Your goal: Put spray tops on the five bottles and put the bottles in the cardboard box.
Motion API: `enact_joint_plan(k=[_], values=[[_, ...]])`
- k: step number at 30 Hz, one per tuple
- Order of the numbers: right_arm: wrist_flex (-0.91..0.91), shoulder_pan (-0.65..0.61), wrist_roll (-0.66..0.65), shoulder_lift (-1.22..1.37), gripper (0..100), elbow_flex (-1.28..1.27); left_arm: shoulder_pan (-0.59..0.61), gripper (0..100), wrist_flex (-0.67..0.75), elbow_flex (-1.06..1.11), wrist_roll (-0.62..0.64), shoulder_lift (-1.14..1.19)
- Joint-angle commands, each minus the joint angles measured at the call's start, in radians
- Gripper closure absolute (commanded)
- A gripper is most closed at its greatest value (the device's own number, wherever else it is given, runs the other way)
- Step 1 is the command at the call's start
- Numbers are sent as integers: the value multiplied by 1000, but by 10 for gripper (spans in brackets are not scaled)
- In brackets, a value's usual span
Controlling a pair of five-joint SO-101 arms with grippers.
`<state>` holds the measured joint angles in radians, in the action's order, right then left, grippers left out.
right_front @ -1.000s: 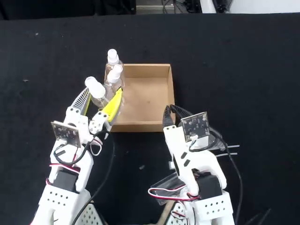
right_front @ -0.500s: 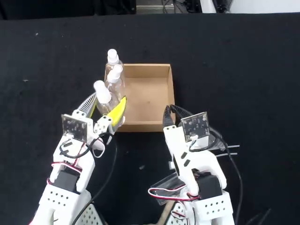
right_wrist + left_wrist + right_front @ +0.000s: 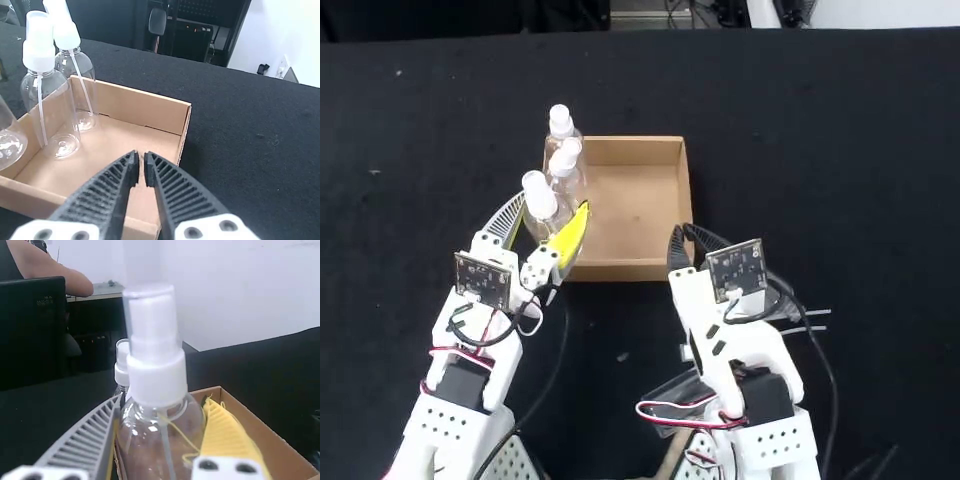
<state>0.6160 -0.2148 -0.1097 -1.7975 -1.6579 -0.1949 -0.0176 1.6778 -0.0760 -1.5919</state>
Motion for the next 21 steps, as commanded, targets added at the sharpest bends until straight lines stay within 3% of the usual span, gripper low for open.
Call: enact_joint_plan(k=[1, 17, 21], values=[[-26, 11, 8, -99, 987, 8, -5, 963, 31, -8, -9, -5], [-20, 9, 8, -99, 987, 8, -1, 970, 37, -254, -8, 397], [-21, 9, 8, -99, 987, 8, 1, 970, 201, -170, -6, 413]])
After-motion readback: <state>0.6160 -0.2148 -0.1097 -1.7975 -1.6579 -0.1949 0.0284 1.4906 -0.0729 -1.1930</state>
